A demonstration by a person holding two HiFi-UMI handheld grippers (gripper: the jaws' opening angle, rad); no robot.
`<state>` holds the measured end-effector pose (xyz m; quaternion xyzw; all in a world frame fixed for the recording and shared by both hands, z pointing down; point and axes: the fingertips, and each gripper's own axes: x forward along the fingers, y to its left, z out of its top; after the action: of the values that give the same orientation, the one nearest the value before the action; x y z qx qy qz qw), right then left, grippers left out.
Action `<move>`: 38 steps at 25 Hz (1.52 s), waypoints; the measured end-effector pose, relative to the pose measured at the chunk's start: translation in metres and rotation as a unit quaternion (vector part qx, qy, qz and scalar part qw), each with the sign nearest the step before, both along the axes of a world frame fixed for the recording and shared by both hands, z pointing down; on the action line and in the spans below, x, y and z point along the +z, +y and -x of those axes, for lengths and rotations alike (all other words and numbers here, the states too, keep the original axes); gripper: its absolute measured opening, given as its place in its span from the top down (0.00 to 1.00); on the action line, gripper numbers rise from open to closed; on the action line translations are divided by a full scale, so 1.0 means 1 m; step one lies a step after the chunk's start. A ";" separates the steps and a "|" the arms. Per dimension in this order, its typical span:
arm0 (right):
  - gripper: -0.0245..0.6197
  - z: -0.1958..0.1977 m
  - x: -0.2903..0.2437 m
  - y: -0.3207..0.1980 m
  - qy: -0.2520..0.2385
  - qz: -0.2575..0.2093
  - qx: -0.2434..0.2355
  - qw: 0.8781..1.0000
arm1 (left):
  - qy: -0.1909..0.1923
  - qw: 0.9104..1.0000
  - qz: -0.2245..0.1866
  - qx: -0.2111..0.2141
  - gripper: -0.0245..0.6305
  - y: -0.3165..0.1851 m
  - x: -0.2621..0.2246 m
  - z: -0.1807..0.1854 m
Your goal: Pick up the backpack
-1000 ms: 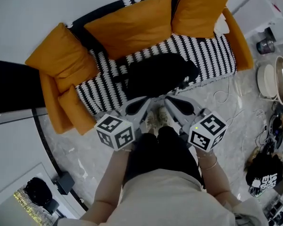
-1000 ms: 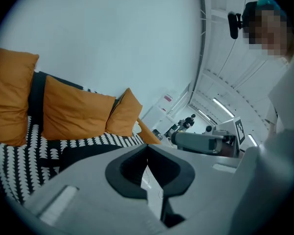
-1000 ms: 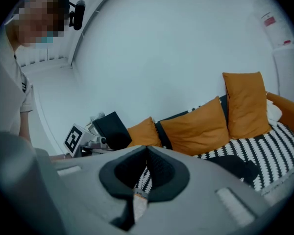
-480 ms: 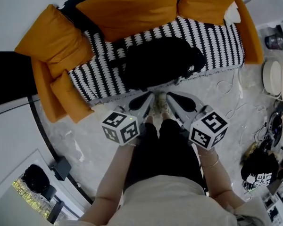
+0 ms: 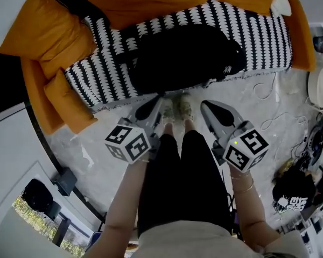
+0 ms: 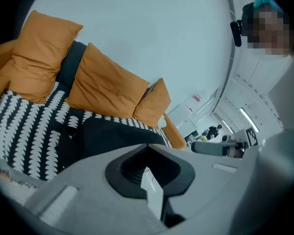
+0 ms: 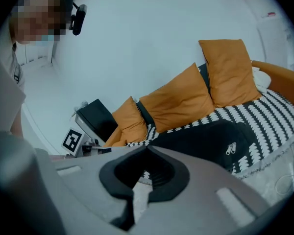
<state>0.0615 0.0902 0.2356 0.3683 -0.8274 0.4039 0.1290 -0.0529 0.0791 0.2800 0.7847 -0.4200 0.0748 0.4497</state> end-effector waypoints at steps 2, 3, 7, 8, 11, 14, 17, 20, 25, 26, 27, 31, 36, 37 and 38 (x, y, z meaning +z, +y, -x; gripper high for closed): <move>0.96 -0.011 0.015 0.000 0.006 -0.002 0.006 1.000 | -0.013 1.000 0.003 0.000 0.95 -0.001 0.016 -0.002; 0.96 -0.016 0.022 0.000 0.010 0.000 0.008 1.000 | -0.019 1.000 0.004 0.002 0.95 -0.001 0.022 -0.004; 0.96 -0.018 0.044 -0.001 0.018 0.011 0.015 1.000 | -0.021 1.000 0.009 -0.004 0.95 0.003 0.042 -0.003; 0.96 -0.016 0.048 -0.002 0.019 0.012 0.017 1.000 | -0.022 1.000 0.011 -0.009 0.95 0.004 0.046 0.001; 0.96 -0.014 0.062 -0.009 0.022 0.010 0.033 0.999 | -0.026 0.999 0.012 -0.025 0.95 0.003 0.058 0.010; 0.96 -0.020 0.080 -0.013 0.035 0.014 0.049 0.998 | -0.018 0.999 0.027 -0.032 0.95 0.006 0.074 0.013; 0.96 -0.021 0.096 -0.011 0.039 0.028 0.047 0.998 | -0.007 0.998 0.053 -0.033 0.95 0.015 0.089 0.012; 0.95 -0.026 0.110 -0.012 0.040 0.032 0.049 0.997 | -0.014 0.996 0.078 -0.030 0.75 0.019 0.103 0.006; 0.74 -0.045 0.122 -0.015 0.039 0.066 0.100 0.992 | -0.054 0.988 0.112 -0.091 0.63 0.021 0.113 0.016; 0.74 -0.046 0.125 -0.014 0.038 0.071 0.112 0.990 | -0.061 0.985 0.121 -0.104 0.61 0.023 0.117 0.022; 0.72 -0.044 0.128 -0.013 0.034 0.076 0.123 0.989 | -0.069 0.983 0.128 -0.115 0.59 0.026 0.121 0.030; 0.62 -0.033 0.146 -0.012 0.015 0.103 0.162 0.981 | -0.076 0.972 0.157 -0.157 0.49 0.035 0.146 0.052; 0.57 -0.052 0.164 -0.021 0.003 0.127 0.182 0.975 | -0.065 0.961 0.168 -0.210 0.40 0.021 0.160 0.047; 0.57 -0.052 0.165 -0.020 0.002 0.130 0.183 0.974 | -0.058 0.959 0.169 -0.218 0.40 0.021 0.160 0.048; 0.56 -0.051 0.166 -0.019 0.002 0.132 0.184 0.974 | -0.050 0.958 0.171 -0.225 0.40 0.023 0.161 0.050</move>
<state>0.1124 0.0710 0.4014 0.4950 -0.6841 0.5259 0.1016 -0.1032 0.1020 0.4411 0.5766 -0.5880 0.0816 0.5613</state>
